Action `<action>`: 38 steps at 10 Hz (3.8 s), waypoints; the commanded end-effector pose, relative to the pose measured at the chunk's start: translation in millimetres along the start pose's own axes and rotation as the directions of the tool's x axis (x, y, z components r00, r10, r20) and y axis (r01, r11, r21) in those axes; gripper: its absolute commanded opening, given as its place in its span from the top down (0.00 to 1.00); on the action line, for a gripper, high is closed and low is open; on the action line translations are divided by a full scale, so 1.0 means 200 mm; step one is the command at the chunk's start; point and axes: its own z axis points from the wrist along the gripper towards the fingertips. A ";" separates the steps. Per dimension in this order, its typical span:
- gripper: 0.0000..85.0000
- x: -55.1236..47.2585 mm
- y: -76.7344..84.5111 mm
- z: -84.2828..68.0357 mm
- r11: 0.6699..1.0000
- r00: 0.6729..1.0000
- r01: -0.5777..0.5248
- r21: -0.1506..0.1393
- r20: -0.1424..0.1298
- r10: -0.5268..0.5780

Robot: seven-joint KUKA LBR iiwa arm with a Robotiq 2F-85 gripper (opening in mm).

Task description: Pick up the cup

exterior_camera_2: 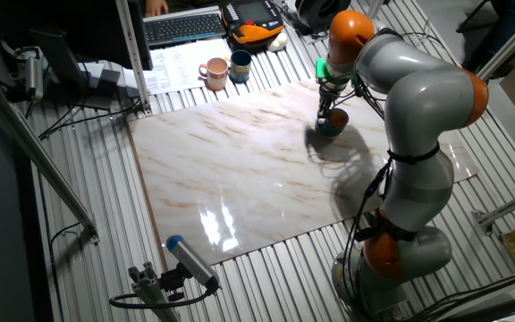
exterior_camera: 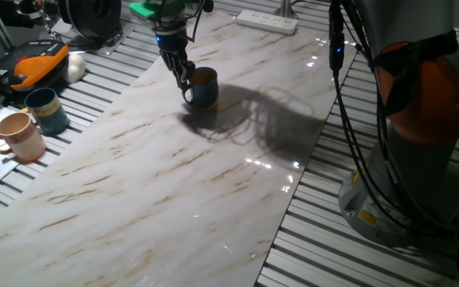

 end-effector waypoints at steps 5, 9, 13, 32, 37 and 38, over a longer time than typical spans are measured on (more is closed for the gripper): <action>0.80 -0.01 0.00 0.02 1.000 1.000 -0.007 0.001 0.003 0.007; 0.80 -0.02 0.02 0.02 1.000 1.000 -0.003 0.001 0.001 0.003; 1.00 -0.02 0.01 0.03 1.000 1.000 0.004 0.011 0.001 -0.004; 0.40 0.00 0.02 0.02 1.000 1.000 0.017 -0.025 -0.007 -0.017; 0.40 0.00 0.04 0.05 1.000 1.000 0.001 -0.005 -0.001 -0.001; 0.40 -0.01 0.05 0.05 1.000 1.000 0.001 -0.005 -0.001 -0.001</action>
